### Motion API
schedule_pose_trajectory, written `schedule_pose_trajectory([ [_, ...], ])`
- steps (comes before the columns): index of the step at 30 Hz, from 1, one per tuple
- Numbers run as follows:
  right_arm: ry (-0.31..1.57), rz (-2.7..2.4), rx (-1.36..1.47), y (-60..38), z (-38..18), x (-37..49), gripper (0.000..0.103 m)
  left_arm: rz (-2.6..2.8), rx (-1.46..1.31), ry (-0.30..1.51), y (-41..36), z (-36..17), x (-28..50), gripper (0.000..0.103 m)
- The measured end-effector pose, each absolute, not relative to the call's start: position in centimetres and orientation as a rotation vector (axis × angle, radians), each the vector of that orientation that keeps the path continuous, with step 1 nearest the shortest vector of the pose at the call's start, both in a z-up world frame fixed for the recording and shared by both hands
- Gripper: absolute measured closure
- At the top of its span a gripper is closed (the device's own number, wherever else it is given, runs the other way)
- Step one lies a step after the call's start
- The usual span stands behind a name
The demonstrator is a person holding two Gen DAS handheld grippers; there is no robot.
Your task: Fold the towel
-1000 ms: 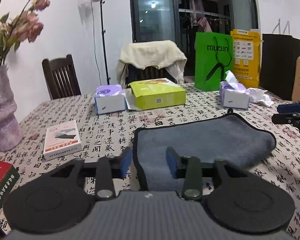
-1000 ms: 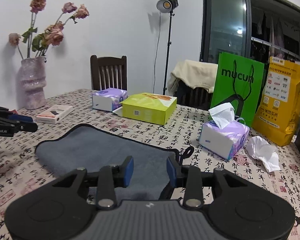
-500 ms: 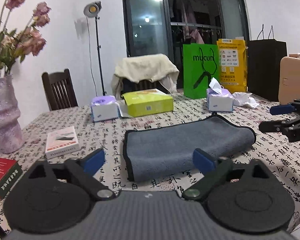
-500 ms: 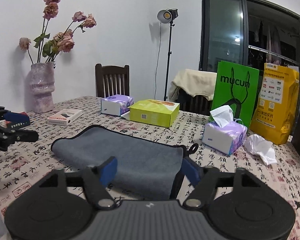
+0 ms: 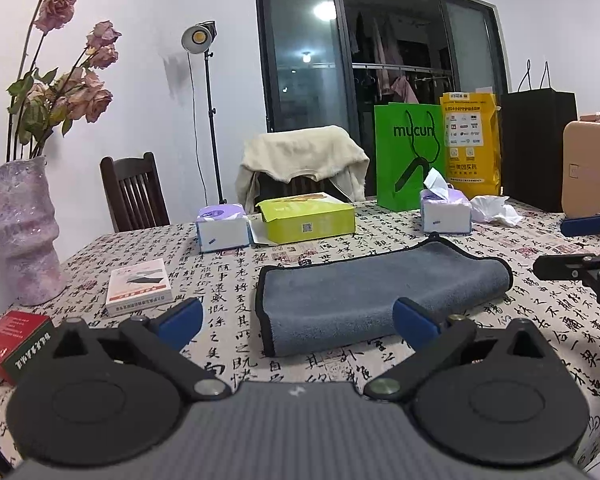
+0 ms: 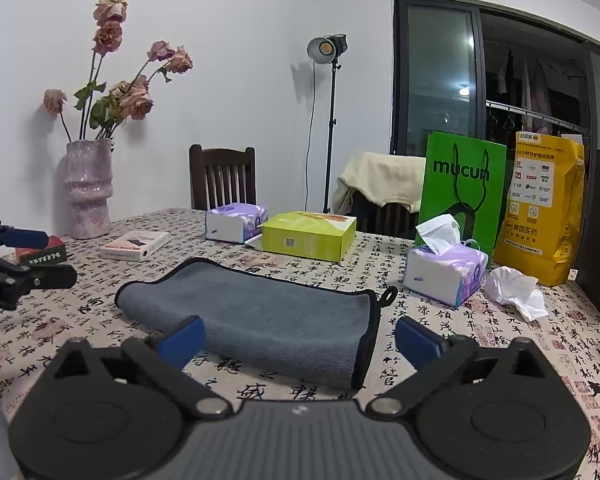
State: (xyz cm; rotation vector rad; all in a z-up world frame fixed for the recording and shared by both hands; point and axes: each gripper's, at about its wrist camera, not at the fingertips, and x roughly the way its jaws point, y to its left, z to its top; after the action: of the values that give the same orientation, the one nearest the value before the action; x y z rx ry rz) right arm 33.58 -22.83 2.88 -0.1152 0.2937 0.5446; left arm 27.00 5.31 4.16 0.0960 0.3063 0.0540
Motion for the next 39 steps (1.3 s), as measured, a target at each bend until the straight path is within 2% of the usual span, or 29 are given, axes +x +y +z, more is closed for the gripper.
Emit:
schedule_pose_trajectory([
  [39,0.259,0.522,-0.113,-24.4,2.1,23.5,0.000,0.074,0.097,0.235,3.2,3.7,17.9,0.000],
])
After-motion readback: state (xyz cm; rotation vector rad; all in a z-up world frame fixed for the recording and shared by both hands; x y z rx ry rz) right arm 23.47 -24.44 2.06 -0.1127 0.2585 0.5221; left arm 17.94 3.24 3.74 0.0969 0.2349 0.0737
